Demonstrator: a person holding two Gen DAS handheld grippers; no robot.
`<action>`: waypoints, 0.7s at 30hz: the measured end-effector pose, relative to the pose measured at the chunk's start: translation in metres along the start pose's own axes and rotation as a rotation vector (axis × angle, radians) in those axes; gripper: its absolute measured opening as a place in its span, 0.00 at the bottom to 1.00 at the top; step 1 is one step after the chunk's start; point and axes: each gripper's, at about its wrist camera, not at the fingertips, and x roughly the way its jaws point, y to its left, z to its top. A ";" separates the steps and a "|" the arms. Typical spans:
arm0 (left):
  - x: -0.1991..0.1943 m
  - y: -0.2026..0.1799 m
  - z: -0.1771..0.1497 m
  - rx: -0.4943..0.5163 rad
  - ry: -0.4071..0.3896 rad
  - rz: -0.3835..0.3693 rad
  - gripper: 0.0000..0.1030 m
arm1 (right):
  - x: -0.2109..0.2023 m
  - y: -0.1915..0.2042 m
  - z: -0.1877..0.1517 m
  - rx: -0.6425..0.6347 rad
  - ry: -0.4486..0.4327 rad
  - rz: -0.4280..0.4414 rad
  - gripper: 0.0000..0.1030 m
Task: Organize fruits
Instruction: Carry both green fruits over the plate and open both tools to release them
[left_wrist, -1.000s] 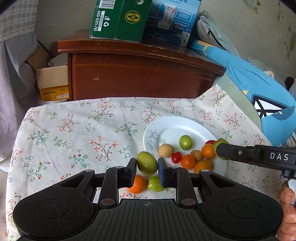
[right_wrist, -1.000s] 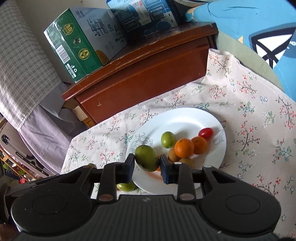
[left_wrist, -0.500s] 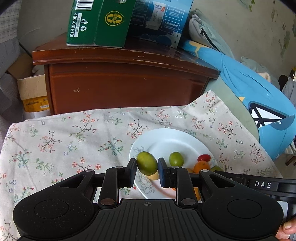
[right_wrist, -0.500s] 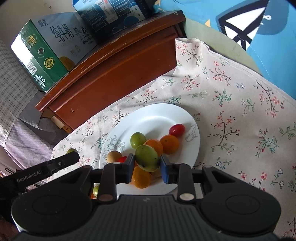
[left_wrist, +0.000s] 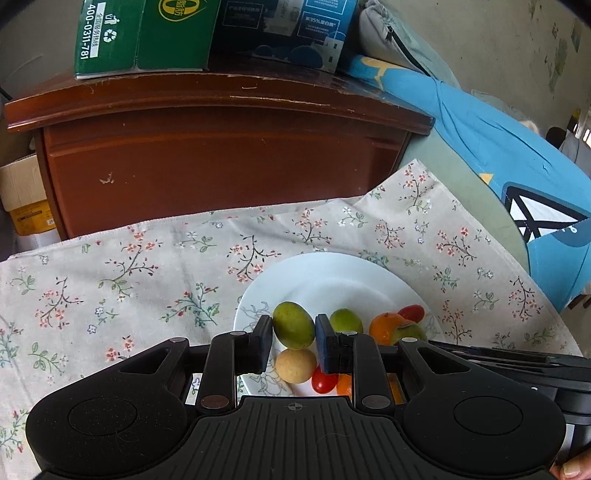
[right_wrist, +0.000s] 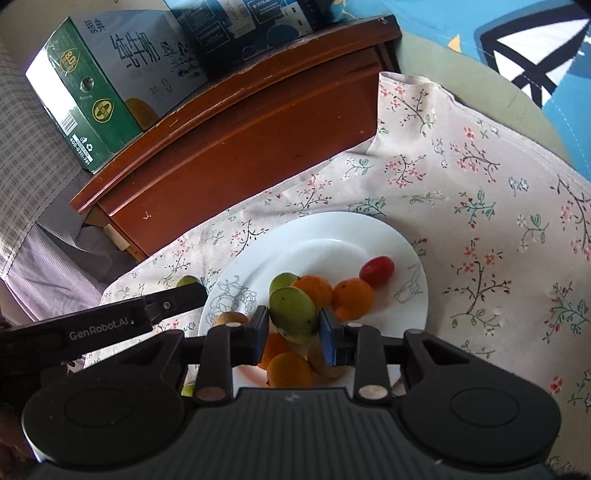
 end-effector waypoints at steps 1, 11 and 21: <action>0.002 -0.001 0.000 0.002 0.003 -0.001 0.22 | 0.002 0.002 0.000 -0.014 -0.004 -0.004 0.29; 0.021 -0.004 0.000 0.020 0.016 -0.003 0.22 | 0.021 0.001 0.002 -0.030 -0.022 -0.035 0.28; 0.022 -0.008 0.001 0.025 0.010 -0.014 0.29 | 0.013 -0.003 0.009 0.016 -0.060 -0.036 0.31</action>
